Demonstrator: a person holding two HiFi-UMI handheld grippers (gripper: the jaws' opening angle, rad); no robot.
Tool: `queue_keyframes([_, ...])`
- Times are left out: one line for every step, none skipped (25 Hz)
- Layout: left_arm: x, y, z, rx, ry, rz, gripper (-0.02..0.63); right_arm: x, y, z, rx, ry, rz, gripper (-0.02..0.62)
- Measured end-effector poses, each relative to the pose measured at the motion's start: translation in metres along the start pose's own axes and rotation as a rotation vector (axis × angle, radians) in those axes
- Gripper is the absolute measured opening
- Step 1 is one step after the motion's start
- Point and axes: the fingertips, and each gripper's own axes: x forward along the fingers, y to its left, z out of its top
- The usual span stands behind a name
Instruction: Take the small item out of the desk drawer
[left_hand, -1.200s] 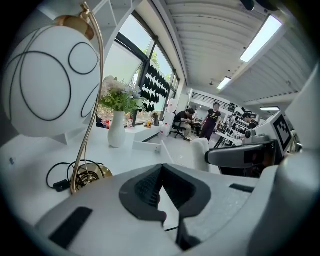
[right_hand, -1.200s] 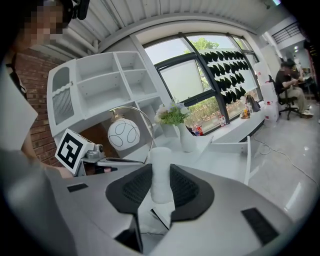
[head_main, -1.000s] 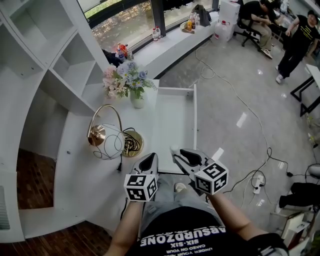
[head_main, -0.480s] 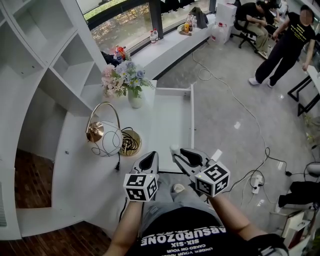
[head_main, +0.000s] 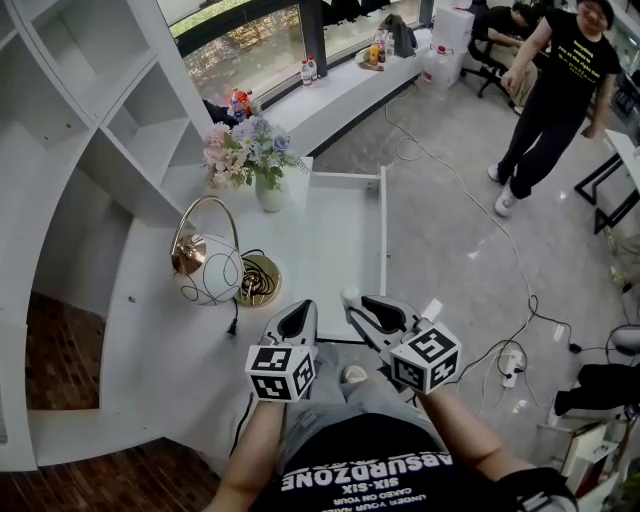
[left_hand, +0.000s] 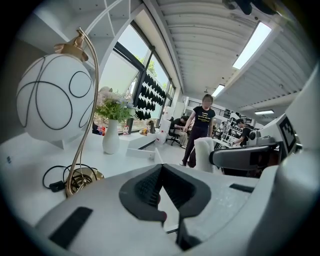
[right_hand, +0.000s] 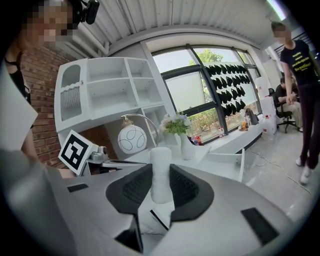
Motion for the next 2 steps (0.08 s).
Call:
queue_keyframes([-0.0004,-0.0012,0.0,0.0,-0.001,-0.001,0.005,-0.0009,0.0005,-0.0003,-0.002,0.001,0.0,0.106])
queue_keyframes([-0.0007,-0.0023,0.0,-0.001,-0.002,-0.002,0.005,-0.0017,0.001,-0.0005,-0.004,0.002,0.0,0.106])
